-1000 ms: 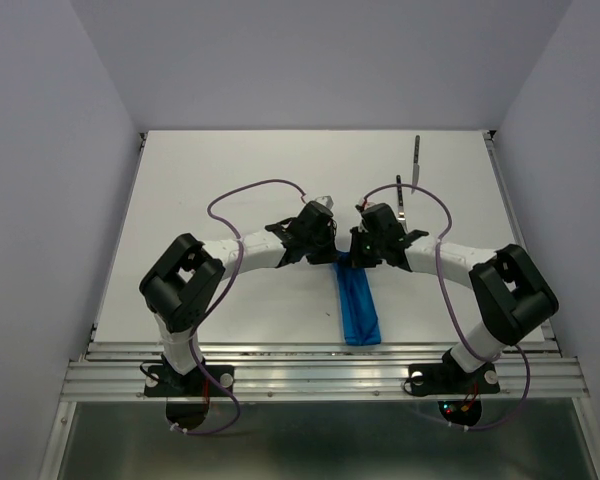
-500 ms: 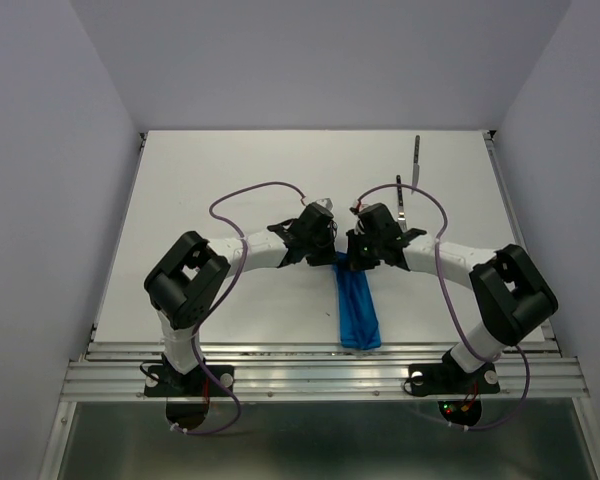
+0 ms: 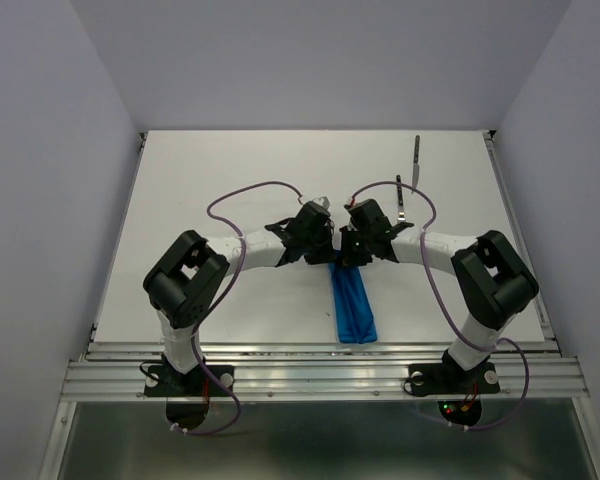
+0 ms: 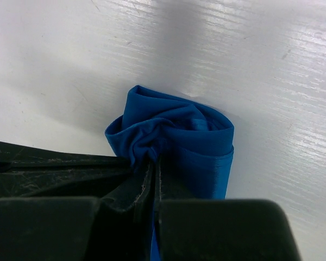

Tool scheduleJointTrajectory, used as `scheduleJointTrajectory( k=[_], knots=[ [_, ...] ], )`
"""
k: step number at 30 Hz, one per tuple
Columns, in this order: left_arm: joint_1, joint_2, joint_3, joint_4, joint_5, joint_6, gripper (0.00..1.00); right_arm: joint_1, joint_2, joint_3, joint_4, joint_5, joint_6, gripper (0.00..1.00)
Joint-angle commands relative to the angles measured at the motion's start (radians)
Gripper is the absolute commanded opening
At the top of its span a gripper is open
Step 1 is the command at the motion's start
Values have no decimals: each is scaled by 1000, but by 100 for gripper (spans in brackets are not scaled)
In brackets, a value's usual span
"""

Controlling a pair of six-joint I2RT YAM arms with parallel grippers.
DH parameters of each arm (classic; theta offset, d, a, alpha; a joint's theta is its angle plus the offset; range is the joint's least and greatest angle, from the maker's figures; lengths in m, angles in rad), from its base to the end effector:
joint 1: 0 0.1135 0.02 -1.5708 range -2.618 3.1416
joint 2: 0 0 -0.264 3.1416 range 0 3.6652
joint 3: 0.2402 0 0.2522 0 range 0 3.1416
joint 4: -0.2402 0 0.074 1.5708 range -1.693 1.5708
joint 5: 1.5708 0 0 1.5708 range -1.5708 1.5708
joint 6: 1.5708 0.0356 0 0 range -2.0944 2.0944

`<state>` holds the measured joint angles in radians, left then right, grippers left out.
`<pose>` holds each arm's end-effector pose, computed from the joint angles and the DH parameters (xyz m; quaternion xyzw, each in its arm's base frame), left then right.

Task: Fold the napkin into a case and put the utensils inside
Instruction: Grasp the top corner of the smaller rectangle folded napkin from the folded napkin.

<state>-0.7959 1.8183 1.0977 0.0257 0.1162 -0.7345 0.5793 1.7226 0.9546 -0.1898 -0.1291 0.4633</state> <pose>0.2715 -0.2832 0.1829 0.0524 0.9029 -0.3312 0.2689 0.2826 0.1903 0.1580 -0.0746 0.9487 0.2033 0.2305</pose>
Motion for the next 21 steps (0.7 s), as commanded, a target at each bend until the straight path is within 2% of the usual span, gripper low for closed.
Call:
scheduleJointTrajectory(
  k=[1,4,5,8,18,21],
  knots=[
    [0,-27,-24,49,31,-6,0,10,14,-4,4,57,14,2],
    [1,-24,-36,54,33,-8,0,10,-46,-23,19,31,11,13],
    [4,-27,-39,56,33,-8,0,10,-78,-31,21,23,9,21],
    [12,-36,-53,59,30,-5,0,10,-136,-50,20,17,11,27],
    [27,-51,-68,57,31,6,0,10,-212,-71,29,35,60,32],
    [27,-53,-68,59,33,7,0,10,-215,-76,32,75,87,30]
  ],
)
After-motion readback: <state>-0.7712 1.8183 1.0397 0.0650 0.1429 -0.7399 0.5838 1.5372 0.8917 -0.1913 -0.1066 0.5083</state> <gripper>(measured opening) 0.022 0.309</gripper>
